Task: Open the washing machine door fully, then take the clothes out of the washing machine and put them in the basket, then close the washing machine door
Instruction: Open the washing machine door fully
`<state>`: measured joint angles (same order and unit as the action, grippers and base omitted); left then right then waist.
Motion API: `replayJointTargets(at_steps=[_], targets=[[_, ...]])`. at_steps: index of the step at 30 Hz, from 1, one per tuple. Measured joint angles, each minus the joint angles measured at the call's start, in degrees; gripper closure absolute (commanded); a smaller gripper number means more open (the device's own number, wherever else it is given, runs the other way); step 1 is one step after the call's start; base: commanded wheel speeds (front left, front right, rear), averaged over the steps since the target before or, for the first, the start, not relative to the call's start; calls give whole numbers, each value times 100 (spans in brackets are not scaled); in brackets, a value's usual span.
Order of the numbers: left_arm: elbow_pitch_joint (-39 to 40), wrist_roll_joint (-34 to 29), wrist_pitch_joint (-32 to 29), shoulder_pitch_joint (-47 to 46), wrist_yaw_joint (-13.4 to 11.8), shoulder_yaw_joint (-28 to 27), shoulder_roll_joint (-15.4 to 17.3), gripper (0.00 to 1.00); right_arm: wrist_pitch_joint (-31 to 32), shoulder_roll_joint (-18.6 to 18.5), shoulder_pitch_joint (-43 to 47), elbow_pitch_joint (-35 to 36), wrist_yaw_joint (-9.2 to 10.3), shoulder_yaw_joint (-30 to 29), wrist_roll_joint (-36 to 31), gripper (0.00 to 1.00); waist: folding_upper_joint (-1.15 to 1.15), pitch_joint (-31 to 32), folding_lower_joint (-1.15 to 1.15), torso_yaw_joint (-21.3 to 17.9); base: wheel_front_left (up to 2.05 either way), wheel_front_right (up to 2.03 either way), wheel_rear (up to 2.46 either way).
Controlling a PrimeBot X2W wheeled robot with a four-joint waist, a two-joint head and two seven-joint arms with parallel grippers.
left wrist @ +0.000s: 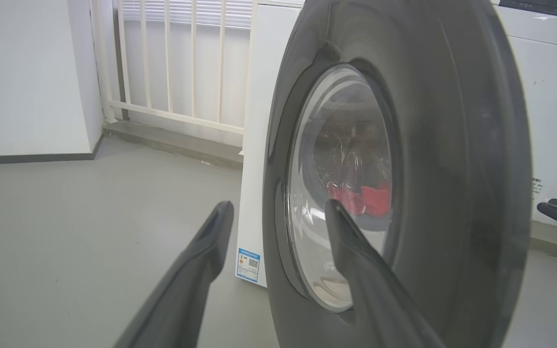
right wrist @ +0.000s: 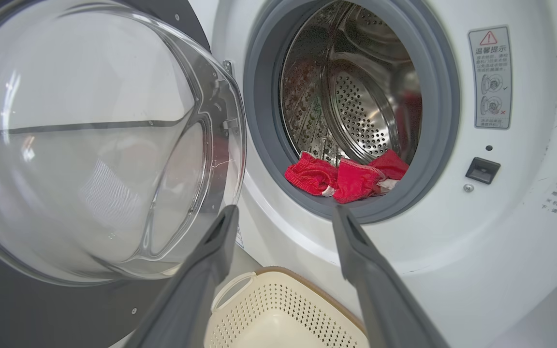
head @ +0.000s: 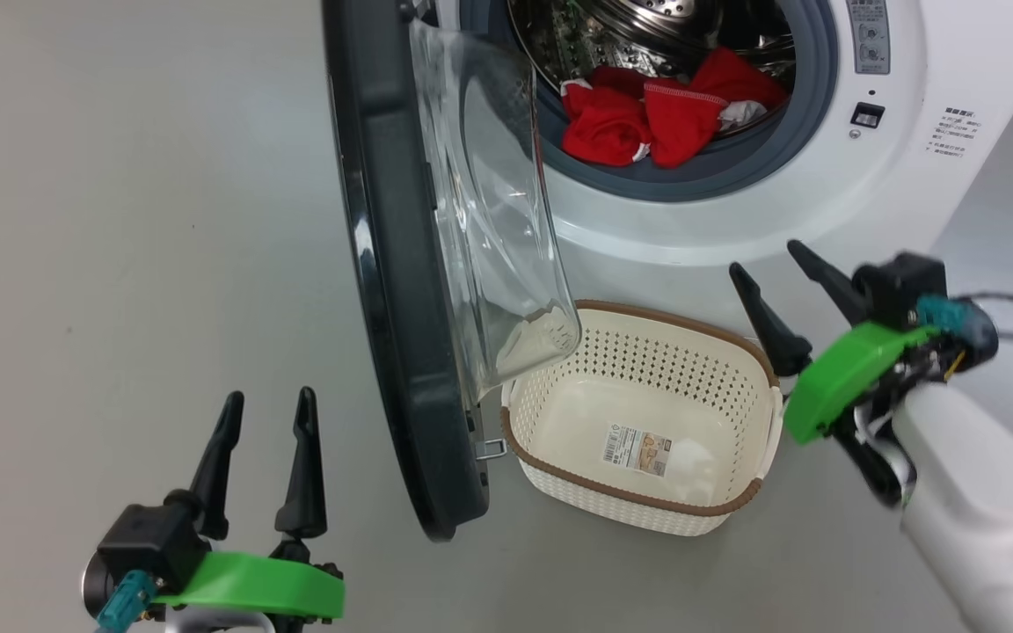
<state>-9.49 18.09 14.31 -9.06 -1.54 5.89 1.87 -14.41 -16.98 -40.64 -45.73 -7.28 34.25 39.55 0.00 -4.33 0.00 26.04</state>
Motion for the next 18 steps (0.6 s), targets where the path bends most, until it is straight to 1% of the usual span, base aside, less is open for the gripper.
replayJointTargets(at_steps=[2,4,6,8,10,13,14,18], targets=[[4,-7,0,3,0,2,0,0,-5,159,459,319,0,-725,-713,0,0,8,0,-13,0,0,0],[12,-47,0,7,0,12,0,0,-5,396,944,737,0,-1422,-1381,0,0,22,0,-21,0,0,0],[29,-49,0,19,0,31,1,0,-5,679,1401,1220,-1,-2033,-1986,0,0,39,0,-16,0,0,0],[62,-51,0,62,0,47,1,0,-7,968,1822,1671,-1,-2496,-2449,0,0,60,0,-4,0,0,0],[77,-51,0,95,-1,70,2,0,-7,1189,2219,2090,-1,-2792,-2785,0,0,79,0,14,0,0,0],[100,-51,0,99,-2,110,8,0,-7,1330,2677,2550,-1,-3036,-3086,0,0,108,0,46,0,0,0],[103,-51,0,105,-4,120,11,0,-8,1368,2914,2751,-1,-3094,-3143,0,0,132,0,66,0,0,0],[114,-51,0,135,-46,135,16,0,-22,1386,3245,2936,-1,-3099,-3105,0,0,169,0,91,0,0,0]])
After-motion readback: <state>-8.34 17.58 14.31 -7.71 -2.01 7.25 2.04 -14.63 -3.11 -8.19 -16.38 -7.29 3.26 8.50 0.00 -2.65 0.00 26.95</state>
